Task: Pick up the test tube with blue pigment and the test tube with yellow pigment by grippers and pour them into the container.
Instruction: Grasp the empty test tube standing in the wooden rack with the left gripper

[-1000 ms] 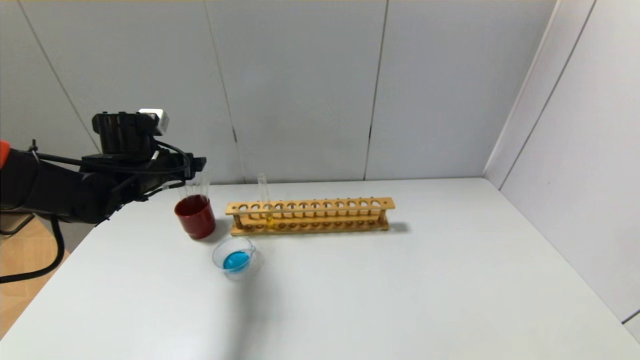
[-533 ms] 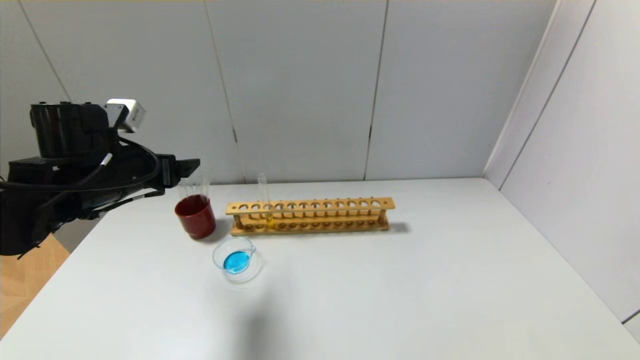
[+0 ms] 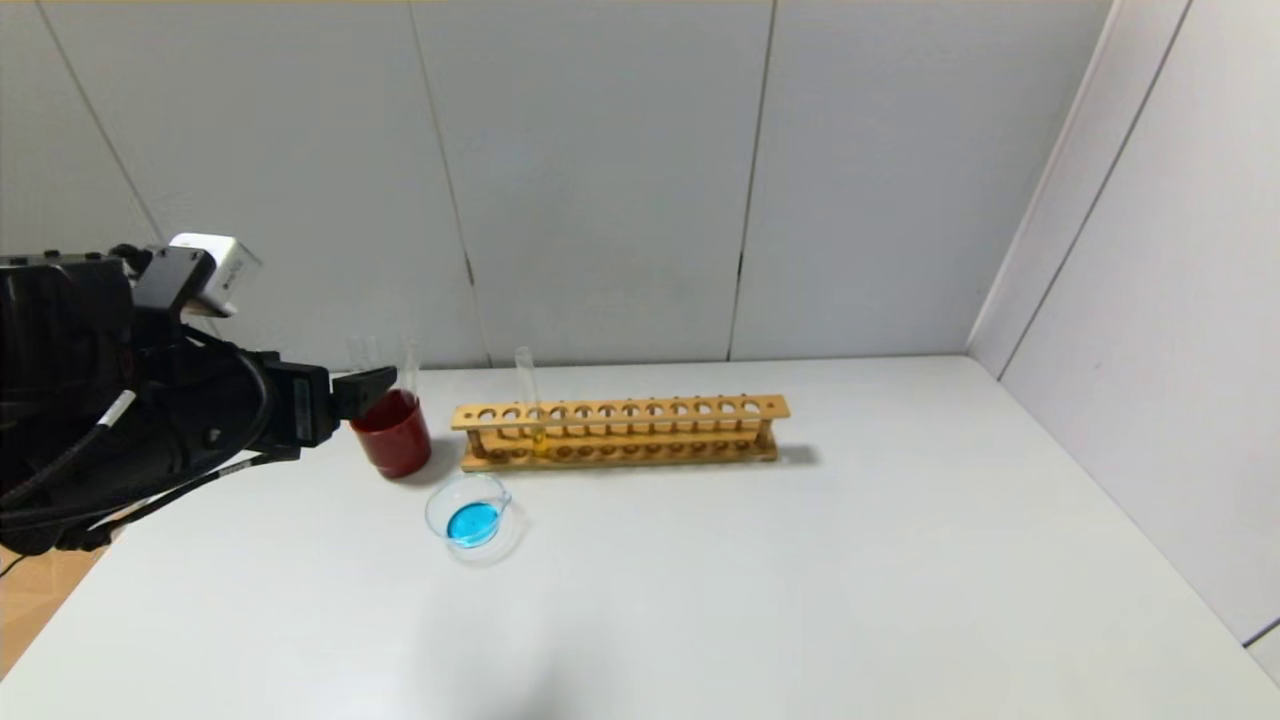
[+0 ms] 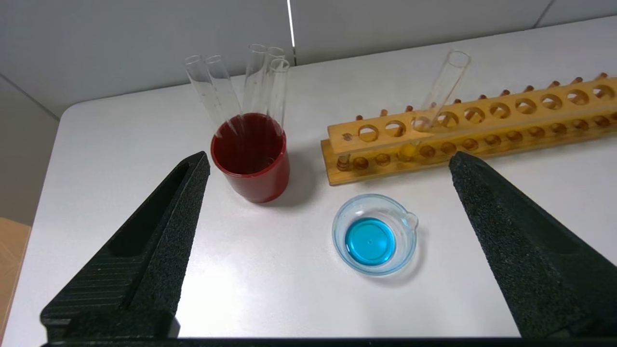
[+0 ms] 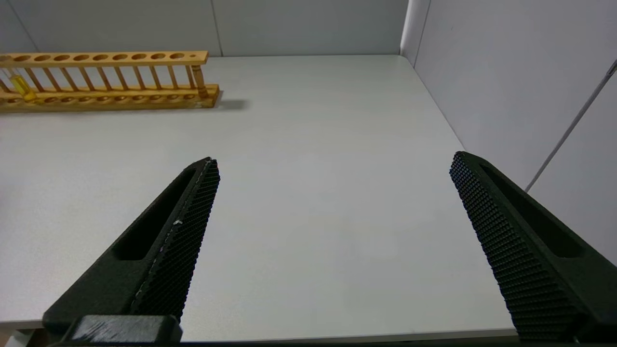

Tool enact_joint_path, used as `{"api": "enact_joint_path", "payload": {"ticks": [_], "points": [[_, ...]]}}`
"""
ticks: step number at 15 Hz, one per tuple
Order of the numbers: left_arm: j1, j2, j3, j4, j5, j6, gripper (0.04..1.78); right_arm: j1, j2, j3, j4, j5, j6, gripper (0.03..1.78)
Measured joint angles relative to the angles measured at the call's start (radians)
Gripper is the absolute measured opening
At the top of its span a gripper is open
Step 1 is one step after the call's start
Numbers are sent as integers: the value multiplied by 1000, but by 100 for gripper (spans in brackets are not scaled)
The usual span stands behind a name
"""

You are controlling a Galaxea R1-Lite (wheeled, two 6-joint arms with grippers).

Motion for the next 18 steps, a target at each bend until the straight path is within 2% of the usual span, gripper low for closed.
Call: {"api": "enact_joint_path", "payload": {"ticks": [11,18], "points": [[-10,-198,106,-4,23,-8,175,0,0,0,0,0,1,175],[-18,-200,106,-4,16,-6,175,0,0,0,0,0,1,175]]}}
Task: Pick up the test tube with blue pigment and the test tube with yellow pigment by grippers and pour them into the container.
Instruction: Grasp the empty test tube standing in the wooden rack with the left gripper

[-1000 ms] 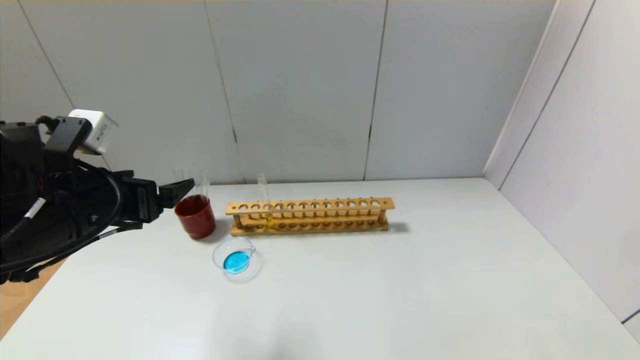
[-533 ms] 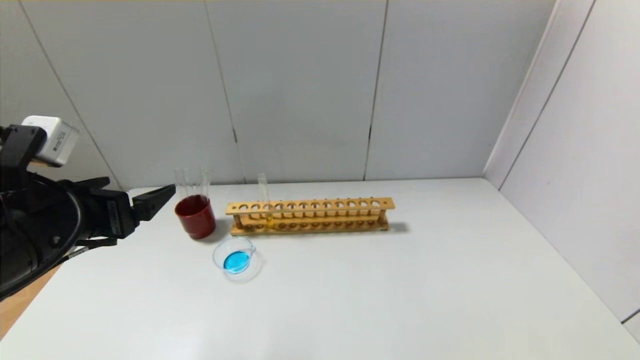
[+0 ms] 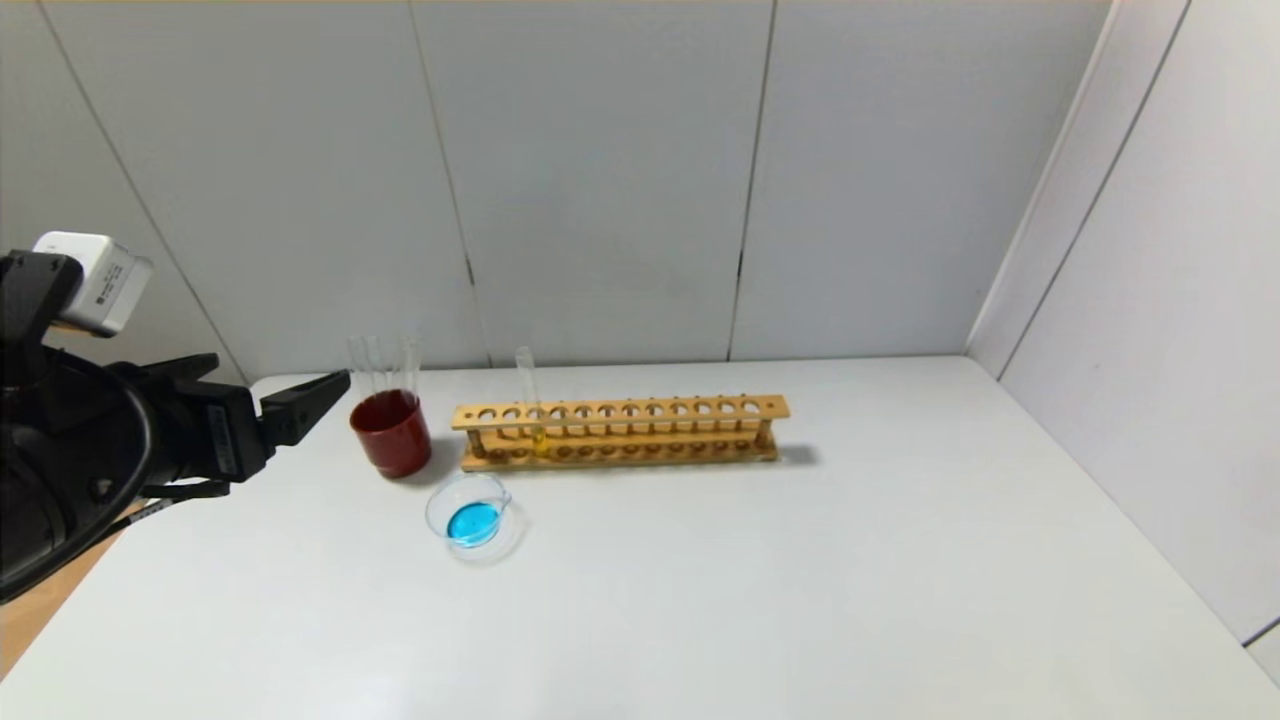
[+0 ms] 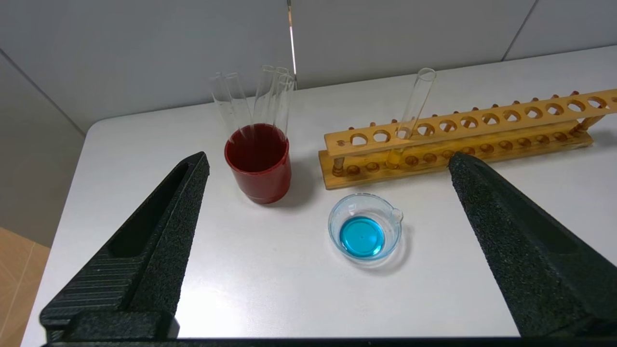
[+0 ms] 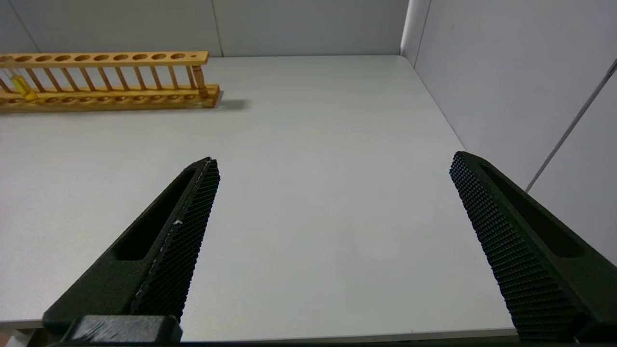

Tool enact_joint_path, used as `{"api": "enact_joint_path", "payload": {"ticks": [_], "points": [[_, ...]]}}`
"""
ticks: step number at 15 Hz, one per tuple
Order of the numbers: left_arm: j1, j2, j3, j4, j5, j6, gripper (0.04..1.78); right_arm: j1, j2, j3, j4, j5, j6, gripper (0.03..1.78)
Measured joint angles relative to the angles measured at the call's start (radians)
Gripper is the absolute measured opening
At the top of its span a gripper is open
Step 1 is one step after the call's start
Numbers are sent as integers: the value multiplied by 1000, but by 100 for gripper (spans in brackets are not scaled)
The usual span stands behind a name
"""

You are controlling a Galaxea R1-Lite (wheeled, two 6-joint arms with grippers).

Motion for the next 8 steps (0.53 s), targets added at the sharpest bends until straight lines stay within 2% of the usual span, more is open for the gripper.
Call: {"api": "enact_joint_path", "payload": {"ticks": [8], "points": [[-5,144,-93,-13,-20,0,175,0,0,0,0,0,0,175]]}}
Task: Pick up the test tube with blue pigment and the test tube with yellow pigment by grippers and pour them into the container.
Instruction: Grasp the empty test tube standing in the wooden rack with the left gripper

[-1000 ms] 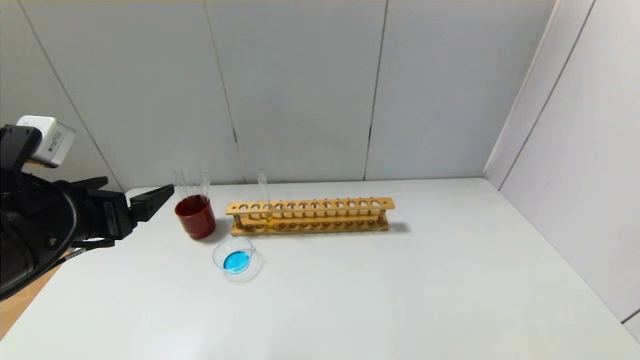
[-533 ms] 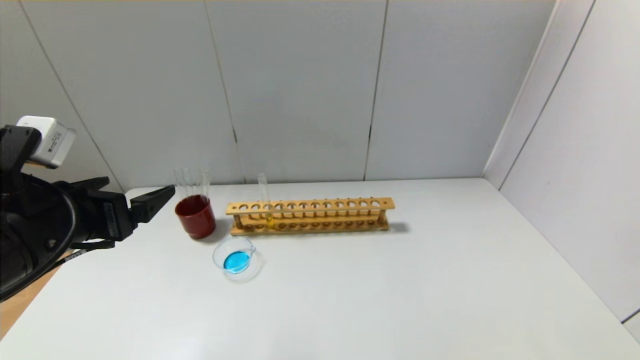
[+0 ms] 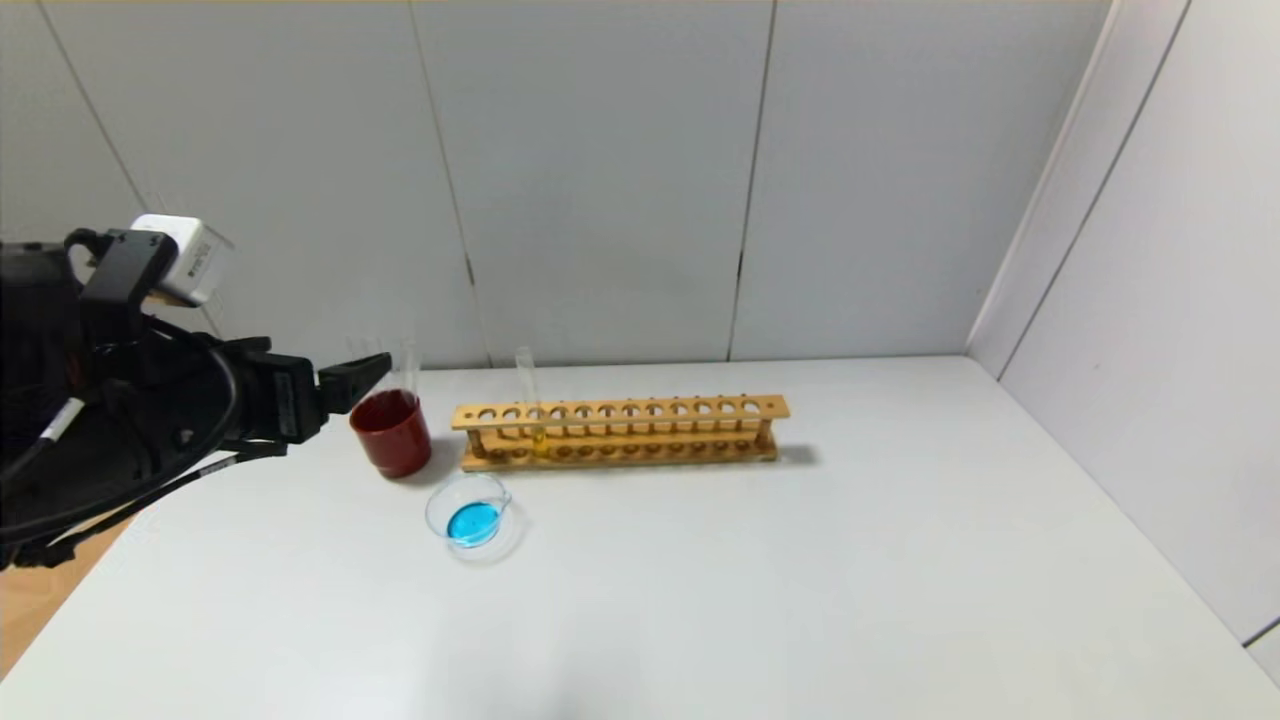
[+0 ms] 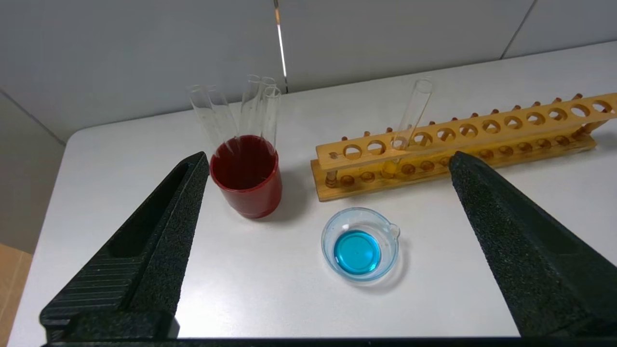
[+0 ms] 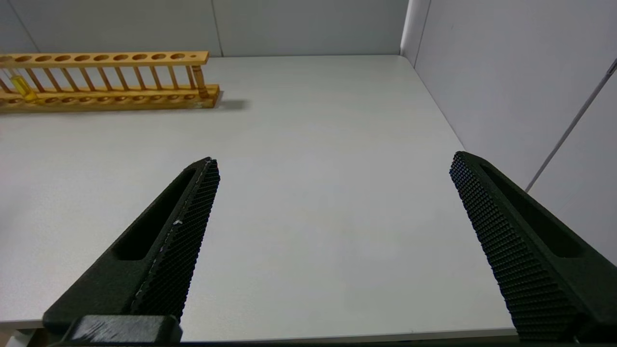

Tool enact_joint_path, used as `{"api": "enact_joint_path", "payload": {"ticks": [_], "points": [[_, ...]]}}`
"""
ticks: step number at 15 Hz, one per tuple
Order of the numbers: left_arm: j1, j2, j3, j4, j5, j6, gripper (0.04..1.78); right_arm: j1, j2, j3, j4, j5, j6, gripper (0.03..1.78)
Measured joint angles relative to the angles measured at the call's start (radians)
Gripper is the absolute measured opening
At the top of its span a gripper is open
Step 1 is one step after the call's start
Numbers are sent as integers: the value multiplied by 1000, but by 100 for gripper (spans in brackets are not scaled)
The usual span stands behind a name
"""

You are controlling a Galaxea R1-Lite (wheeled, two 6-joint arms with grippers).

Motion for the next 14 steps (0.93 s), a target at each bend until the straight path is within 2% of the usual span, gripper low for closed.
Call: {"api": "enact_joint_path", "payload": {"ticks": [3,9,14], "points": [[-4,104,-41,-43,-14,-1,175,0,0,0,0,0,0,175],[-40,333,-86,-243,-37,10,175,0,0,0,0,0,0,175],[-44,454,-123,-273,-99,1,175,0,0,0,0,0,0,175]]}}
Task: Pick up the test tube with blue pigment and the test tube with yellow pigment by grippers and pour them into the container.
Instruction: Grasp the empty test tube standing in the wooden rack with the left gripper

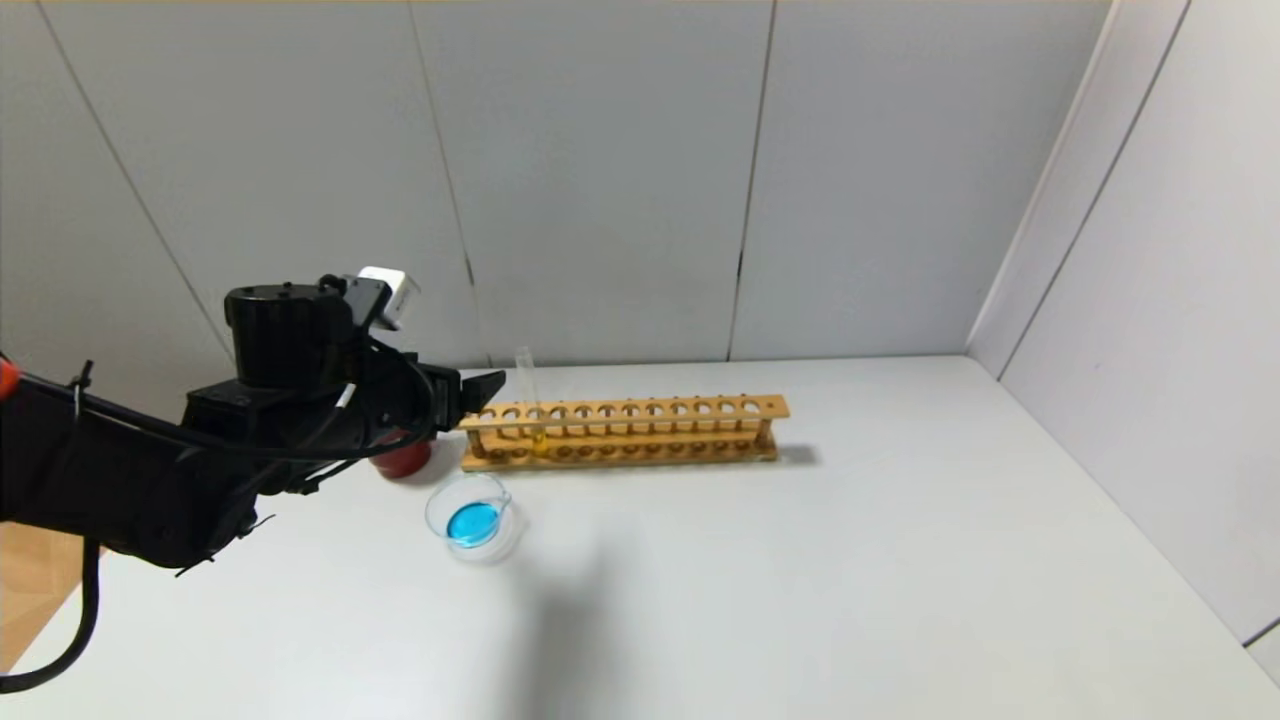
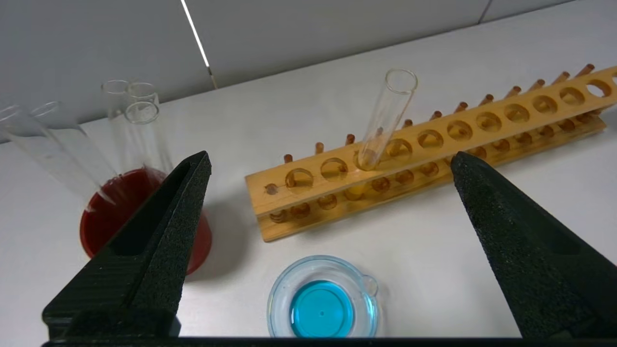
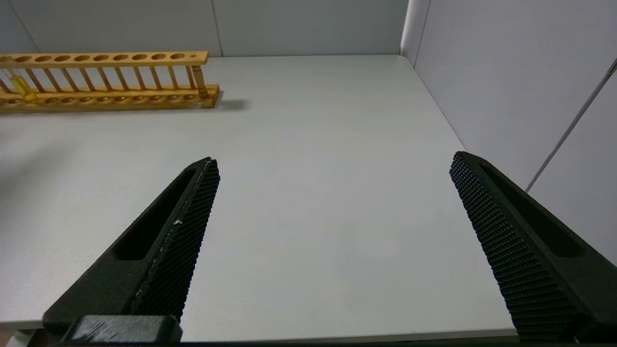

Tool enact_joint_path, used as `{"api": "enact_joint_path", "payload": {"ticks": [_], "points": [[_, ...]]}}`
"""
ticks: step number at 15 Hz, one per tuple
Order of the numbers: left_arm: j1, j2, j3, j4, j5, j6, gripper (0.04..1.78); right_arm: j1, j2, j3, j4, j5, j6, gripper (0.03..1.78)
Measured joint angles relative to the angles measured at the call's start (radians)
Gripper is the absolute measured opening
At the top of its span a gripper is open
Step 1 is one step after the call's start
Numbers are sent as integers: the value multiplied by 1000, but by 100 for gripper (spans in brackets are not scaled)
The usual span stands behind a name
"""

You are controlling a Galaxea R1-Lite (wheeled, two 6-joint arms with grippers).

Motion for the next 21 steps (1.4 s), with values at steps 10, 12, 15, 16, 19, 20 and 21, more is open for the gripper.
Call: {"api": "enact_joint_path", "payload": {"ticks": [10,12,15,16,19,20,21], "points": [[-31,156,-73,-89,-25,-9,175,0,0,0,0,0,0,175],[-48,176,-90,-91,-24,-36,175,0,0,0,0,0,0,175],[-55,215,-129,-91,-23,-44,175,0,0,0,0,0,0,175],[-57,227,-138,-91,-23,-44,175,0,0,0,0,1,0,175],[-57,258,-164,-90,-22,-44,175,0,0,0,0,0,0,175],[-57,268,-175,-89,-22,-44,175,0,0,0,0,0,0,175],[-57,280,-189,-87,-21,-44,175,0,0,0,0,1,0,175]]}}
